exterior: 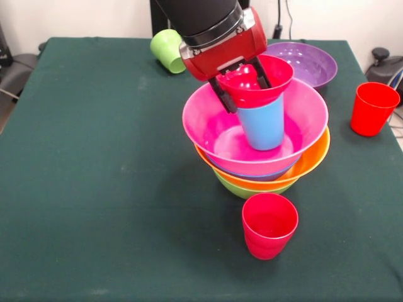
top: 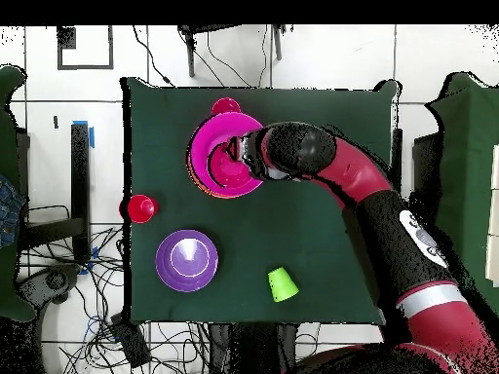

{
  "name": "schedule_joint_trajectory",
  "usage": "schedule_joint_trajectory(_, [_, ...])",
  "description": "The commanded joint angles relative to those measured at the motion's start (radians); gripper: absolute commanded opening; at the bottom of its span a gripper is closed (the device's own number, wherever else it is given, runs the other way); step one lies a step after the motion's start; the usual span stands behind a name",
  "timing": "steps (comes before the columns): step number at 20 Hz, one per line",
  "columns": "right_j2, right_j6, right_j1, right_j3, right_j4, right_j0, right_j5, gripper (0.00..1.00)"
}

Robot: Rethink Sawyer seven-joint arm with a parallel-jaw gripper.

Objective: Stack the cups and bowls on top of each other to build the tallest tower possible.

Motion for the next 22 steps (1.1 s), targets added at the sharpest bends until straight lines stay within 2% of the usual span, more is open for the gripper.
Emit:
schedule_joint_trajectory(1, [0.051,-0.070,0.033,-0.013,-0.087,0.002,-0.051,1.00])
schedule_joint_trajectory(9, [0.070,-0.044,0.013,0.019,-0.112,0.001,-0.074,1.00])
schedule_joint_trajectory(16, [0.074,-0.019,0.016,0.004,-0.129,0.019,-0.071,1.00])
schedule_joint_trajectory(22, [0.085,-0.023,0.024,0.009,-0.140,0.006,-0.077,1.00])
